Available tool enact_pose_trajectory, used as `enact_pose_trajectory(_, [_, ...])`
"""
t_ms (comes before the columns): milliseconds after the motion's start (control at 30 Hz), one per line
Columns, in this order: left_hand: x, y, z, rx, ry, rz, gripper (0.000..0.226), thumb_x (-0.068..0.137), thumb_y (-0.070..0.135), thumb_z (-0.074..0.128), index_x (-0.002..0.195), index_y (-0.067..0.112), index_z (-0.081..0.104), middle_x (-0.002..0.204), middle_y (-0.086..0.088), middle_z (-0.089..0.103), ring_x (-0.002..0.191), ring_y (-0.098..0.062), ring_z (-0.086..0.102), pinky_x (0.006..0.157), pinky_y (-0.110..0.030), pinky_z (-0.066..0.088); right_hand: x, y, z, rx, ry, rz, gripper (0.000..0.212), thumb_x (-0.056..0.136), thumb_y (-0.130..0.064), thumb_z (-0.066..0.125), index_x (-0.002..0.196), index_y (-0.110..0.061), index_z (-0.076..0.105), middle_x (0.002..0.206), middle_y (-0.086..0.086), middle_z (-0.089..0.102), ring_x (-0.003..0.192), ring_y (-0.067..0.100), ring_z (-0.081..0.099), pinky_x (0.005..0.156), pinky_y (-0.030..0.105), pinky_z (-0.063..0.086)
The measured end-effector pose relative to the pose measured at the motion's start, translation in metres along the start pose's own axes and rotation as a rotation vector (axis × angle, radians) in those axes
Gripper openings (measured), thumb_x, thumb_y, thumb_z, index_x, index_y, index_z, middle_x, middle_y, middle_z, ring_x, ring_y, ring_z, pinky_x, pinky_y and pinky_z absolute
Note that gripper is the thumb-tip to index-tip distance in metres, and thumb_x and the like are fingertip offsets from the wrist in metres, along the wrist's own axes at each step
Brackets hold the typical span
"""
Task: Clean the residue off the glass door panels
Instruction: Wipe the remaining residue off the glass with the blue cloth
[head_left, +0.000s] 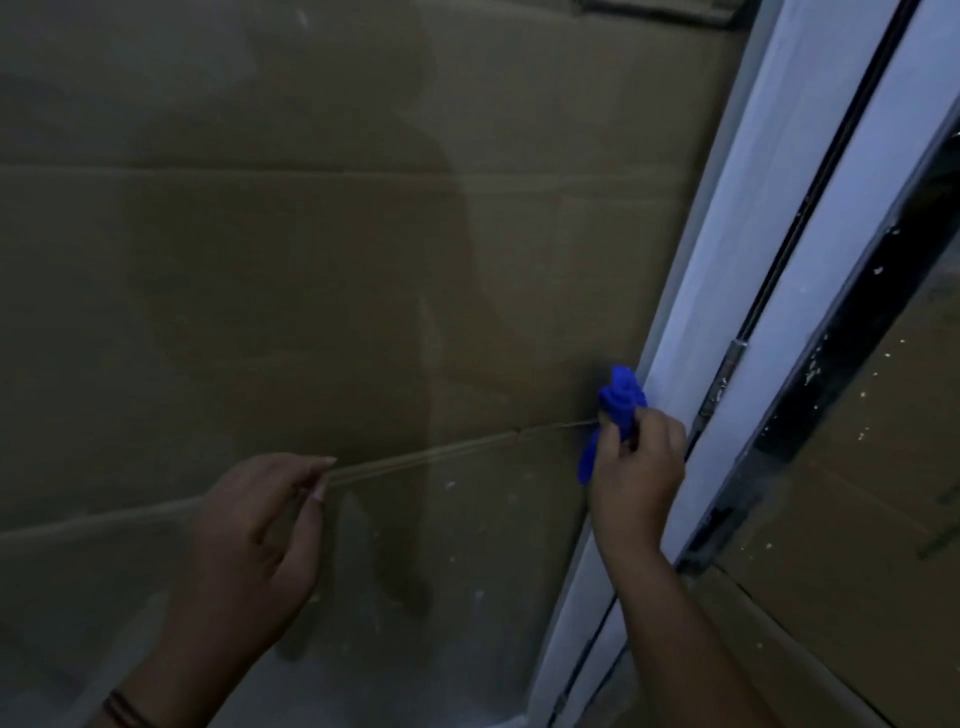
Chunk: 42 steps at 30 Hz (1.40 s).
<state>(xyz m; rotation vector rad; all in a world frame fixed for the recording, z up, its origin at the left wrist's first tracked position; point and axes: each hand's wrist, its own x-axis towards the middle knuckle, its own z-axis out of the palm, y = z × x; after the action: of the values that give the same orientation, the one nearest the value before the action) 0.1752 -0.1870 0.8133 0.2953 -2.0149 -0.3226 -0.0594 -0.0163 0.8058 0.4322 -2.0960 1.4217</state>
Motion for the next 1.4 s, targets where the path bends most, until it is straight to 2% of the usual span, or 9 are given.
enact_pose_trajectory(133, [-0.004,-0.017,-0.02,0.008,-0.054,0.02,0.025,0.089,0.021,0.05,0.094,0.007,0.07,0.09,0.006,0.06,0.083,-0.004,0.052,0.082,-0.014,0.039,-0.04,-0.019,0.019,-0.031,-0.045,0.013,0.005,0.081,0.007,0.057,0.08,0.003,0.055,0.086,0.019,0.052,0.073,0.022,0.048,0.065,0.022,0.03])
enact_pose_trajectory(367, [-0.006,-0.034,-0.042,-0.01,-0.092,0.047,0.027,0.089,0.021,0.049,0.091,0.004,0.07,0.088,0.003,0.06,0.08,-0.005,0.05,0.081,-0.012,0.038,-0.115,-0.046,0.038,0.105,-0.42,-0.061,0.015,0.082,0.006,0.055,0.083,-0.009,0.058,0.085,0.003,0.052,0.069,-0.001,0.04,0.063,0.01,0.029])
enact_pose_trajectory(567, [-0.005,-0.046,-0.063,-0.004,-0.131,0.091,0.028,0.088,0.02,0.048,0.094,0.003,0.069,0.089,-0.004,0.063,0.083,-0.016,0.054,0.082,-0.019,0.038,-0.065,-0.028,0.015,0.089,0.033,0.278,0.01,0.09,-0.015,0.056,0.1,-0.015,0.057,0.093,0.008,0.058,0.074,0.016,0.054,0.066,0.028,0.039])
enact_pose_trajectory(667, [-0.007,-0.054,-0.076,0.027,-0.12,0.092,0.029,0.088,0.021,0.048,0.094,0.002,0.07,0.089,-0.006,0.063,0.083,-0.018,0.054,0.083,-0.018,0.038,-0.049,-0.028,0.02,-0.051,-0.013,0.261,0.019,0.089,-0.003,0.051,0.106,-0.004,0.058,0.103,0.017,0.058,0.089,0.03,0.055,0.071,0.03,0.039])
enact_pose_trajectory(800, [-0.01,-0.065,-0.089,0.052,-0.089,0.088,0.03,0.089,0.022,0.048,0.094,0.002,0.07,0.09,-0.007,0.064,0.083,-0.018,0.055,0.086,-0.017,0.037,-0.085,-0.057,0.039,-0.081,-0.06,0.17,0.006,0.082,0.005,0.053,0.084,0.0,0.056,0.087,0.019,0.055,0.079,0.029,0.053,0.062,0.023,0.024])
enact_pose_trajectory(1033, [-0.016,-0.081,-0.099,0.035,-0.074,0.113,0.026,0.09,0.021,0.05,0.094,0.005,0.07,0.091,0.0,0.061,0.083,-0.014,0.053,0.086,-0.016,0.037,-0.171,-0.101,0.063,0.129,-0.505,-0.084,0.018,0.078,0.007,0.059,0.089,-0.006,0.065,0.088,0.007,0.059,0.08,0.008,0.049,0.073,0.014,0.034])
enact_pose_trajectory(1100, [-0.021,-0.087,-0.105,0.038,-0.049,0.122,0.024,0.09,0.019,0.052,0.094,0.005,0.07,0.091,-0.003,0.063,0.083,-0.017,0.055,0.086,-0.018,0.038,-0.159,-0.097,0.053,0.147,-0.47,0.011,0.014,0.083,-0.002,0.062,0.093,-0.011,0.066,0.089,0.006,0.06,0.076,0.011,0.053,0.07,0.019,0.038])
enact_pose_trajectory(1267, [-0.031,-0.1,-0.131,0.052,-0.05,0.085,0.023,0.089,0.019,0.053,0.095,0.005,0.07,0.093,-0.002,0.063,0.085,-0.015,0.055,0.088,-0.018,0.039,-0.113,-0.085,0.029,0.037,-0.055,0.189,0.008,0.086,-0.016,0.063,0.093,-0.016,0.059,0.089,0.01,0.059,0.073,0.02,0.055,0.065,0.03,0.042])
enact_pose_trajectory(1400, [-0.033,-0.106,-0.151,0.084,-0.053,0.052,0.023,0.089,0.02,0.052,0.094,0.007,0.07,0.093,-0.001,0.065,0.087,-0.015,0.056,0.088,-0.018,0.039,-0.114,-0.098,0.045,-0.095,-0.109,0.087,0.017,0.084,-0.006,0.064,0.072,-0.004,0.052,0.077,0.02,0.052,0.07,0.028,0.048,0.061,0.03,0.026])
